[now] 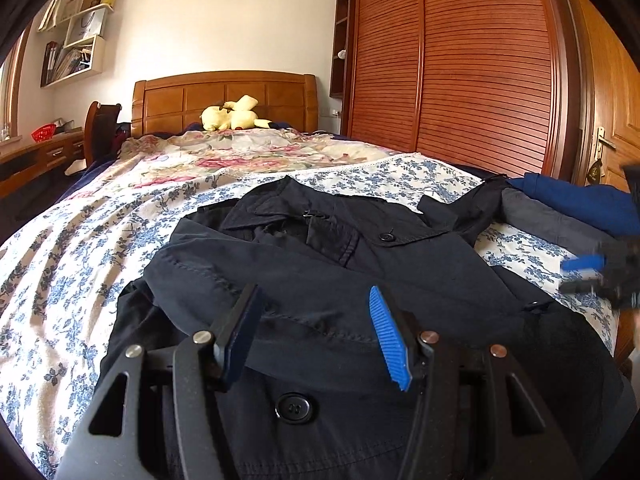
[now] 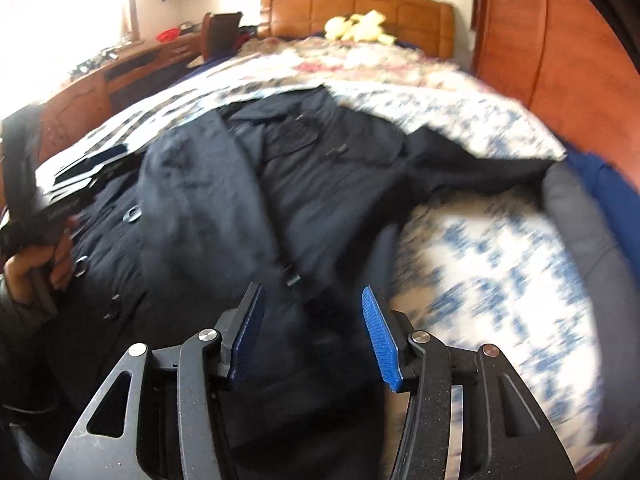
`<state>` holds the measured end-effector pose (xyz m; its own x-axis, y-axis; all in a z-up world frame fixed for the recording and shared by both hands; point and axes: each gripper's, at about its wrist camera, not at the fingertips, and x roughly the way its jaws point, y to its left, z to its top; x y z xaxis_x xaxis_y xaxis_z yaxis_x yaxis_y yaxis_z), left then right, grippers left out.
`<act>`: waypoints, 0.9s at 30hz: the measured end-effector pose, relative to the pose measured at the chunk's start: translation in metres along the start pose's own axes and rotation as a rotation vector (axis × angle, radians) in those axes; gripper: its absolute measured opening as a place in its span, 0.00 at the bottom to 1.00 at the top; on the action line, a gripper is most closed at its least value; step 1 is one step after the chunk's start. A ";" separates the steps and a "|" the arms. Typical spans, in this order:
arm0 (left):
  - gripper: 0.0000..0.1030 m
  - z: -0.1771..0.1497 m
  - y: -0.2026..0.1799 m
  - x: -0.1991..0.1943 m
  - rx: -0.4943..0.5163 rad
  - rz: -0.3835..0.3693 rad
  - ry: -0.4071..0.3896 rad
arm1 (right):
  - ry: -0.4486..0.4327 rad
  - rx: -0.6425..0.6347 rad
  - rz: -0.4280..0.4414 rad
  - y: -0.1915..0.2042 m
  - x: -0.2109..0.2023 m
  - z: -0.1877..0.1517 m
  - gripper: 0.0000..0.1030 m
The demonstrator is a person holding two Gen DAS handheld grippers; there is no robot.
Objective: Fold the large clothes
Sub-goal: 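Move the right gripper to the other sleeve of the coat, then grasp the other sleeve with the right gripper, fold it across the coat, release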
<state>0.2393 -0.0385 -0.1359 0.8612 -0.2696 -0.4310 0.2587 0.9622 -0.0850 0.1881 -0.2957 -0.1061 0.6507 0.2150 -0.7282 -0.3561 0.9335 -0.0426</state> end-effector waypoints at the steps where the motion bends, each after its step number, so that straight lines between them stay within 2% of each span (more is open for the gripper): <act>1: 0.53 0.000 0.000 -0.001 0.001 0.000 -0.001 | -0.007 0.002 -0.009 -0.006 -0.001 0.005 0.52; 3: 0.53 0.000 -0.001 -0.001 0.002 0.001 -0.002 | -0.026 0.011 -0.016 -0.022 -0.001 0.016 0.61; 4: 0.53 0.000 -0.001 -0.001 0.002 0.001 -0.002 | -0.032 0.017 -0.026 -0.032 0.001 0.022 0.62; 13: 0.53 -0.001 0.001 -0.003 -0.005 0.002 -0.010 | -0.065 0.093 -0.113 -0.093 0.030 0.070 0.62; 19: 0.53 -0.002 -0.001 -0.001 0.001 0.003 -0.005 | -0.029 0.150 -0.161 -0.125 0.062 0.086 0.62; 27: 0.53 -0.002 -0.001 -0.002 0.001 -0.002 -0.007 | 0.054 0.262 -0.209 -0.162 0.112 0.090 0.62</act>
<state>0.2369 -0.0387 -0.1369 0.8636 -0.2717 -0.4247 0.2608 0.9617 -0.0848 0.3788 -0.3975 -0.1192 0.6523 0.0022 -0.7580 -0.0295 0.9993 -0.0224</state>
